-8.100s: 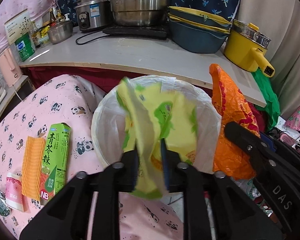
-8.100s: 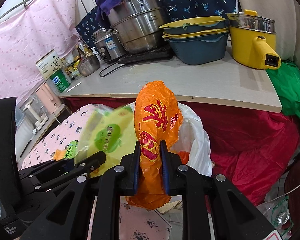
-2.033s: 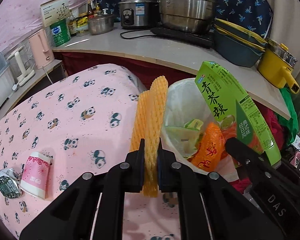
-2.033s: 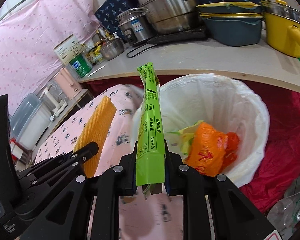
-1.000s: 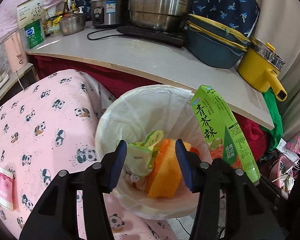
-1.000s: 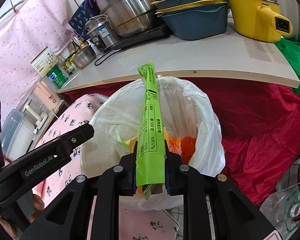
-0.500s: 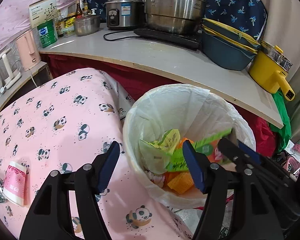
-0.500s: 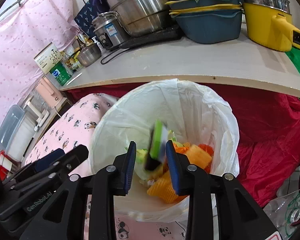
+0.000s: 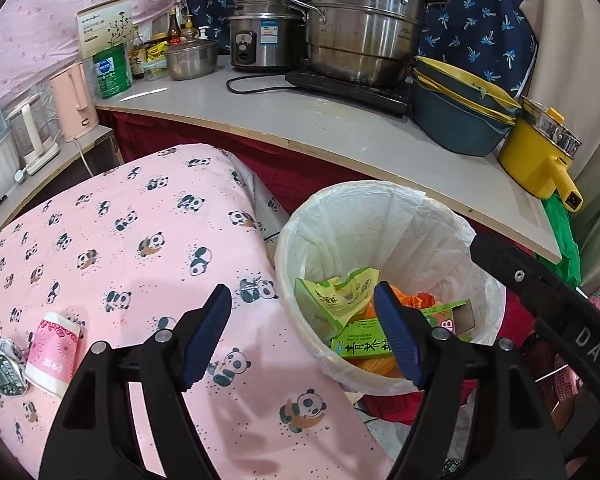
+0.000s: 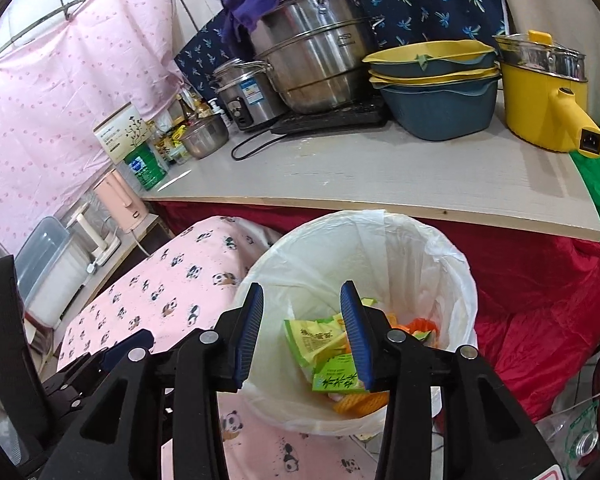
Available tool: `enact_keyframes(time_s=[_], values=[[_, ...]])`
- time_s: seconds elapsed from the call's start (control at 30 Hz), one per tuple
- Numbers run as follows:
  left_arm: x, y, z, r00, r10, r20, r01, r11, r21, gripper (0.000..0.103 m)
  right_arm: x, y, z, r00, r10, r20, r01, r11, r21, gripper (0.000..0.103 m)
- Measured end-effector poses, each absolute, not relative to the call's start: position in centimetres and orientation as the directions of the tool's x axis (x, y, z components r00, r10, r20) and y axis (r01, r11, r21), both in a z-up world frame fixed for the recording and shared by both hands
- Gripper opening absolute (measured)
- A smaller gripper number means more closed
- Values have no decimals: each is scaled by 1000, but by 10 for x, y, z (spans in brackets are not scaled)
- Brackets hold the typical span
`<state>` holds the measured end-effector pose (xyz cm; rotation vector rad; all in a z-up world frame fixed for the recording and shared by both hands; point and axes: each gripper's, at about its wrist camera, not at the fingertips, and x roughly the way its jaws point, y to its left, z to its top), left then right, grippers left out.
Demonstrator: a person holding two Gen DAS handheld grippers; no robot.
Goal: Collect trash
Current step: 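Move both tools back toward the pink cup and green carton on the table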
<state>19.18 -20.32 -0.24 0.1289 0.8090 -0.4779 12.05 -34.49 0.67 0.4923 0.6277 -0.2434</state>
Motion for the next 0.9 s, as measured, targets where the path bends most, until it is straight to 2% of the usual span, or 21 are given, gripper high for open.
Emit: enact_keyframes(time_s=[0.07,0.27,0.47,0.9], values=[[191,-196,-1,591,-356,-724,447,892,-74,71,118,-338,11,789,-63,-611,348,866,360,46],[187,-166,3,613,-327,-720,404,912,-70,73,120,-306,17,789,-26,-613,295,892,342,50],[184,-119,2,643,-263,-719,337,940,-42,76,125,-267,12,776,30,-629,239,910,339,51],[189,21,-20,653,-94,-752,116,993,-23,76,149,-152,-10,714,181,-676,87,935,343,53]])
